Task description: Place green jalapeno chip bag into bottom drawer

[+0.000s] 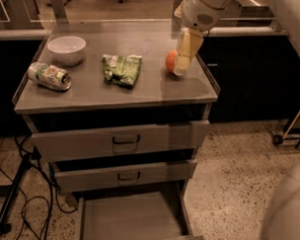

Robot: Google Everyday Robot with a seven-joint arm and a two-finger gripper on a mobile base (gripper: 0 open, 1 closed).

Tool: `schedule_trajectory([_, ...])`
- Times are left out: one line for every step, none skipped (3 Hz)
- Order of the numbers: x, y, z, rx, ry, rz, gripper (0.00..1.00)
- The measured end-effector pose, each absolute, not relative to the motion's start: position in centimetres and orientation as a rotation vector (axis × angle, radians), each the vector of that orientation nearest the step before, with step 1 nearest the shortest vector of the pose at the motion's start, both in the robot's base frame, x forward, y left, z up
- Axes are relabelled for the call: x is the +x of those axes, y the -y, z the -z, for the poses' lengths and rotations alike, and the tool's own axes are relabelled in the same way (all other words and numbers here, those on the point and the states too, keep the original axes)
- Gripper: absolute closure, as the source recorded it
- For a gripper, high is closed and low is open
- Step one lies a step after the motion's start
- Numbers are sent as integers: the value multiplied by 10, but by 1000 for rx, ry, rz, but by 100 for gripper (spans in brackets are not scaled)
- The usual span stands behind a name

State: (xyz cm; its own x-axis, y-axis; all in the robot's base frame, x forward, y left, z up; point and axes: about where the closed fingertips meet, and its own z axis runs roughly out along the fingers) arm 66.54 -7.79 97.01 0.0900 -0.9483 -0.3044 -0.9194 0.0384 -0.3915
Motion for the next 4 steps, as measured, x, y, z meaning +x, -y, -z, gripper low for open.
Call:
schedule_trajectory([675,61,-971,-1906,-1798,40,0])
schedule_trajectory([675,61,-972,-1904,-1795,40,0])
schedule_trajectory([676,65,-965,-1867,-1807,14,0])
schedule_trajectory([708,22,-954,-1864,-1733,-25,0])
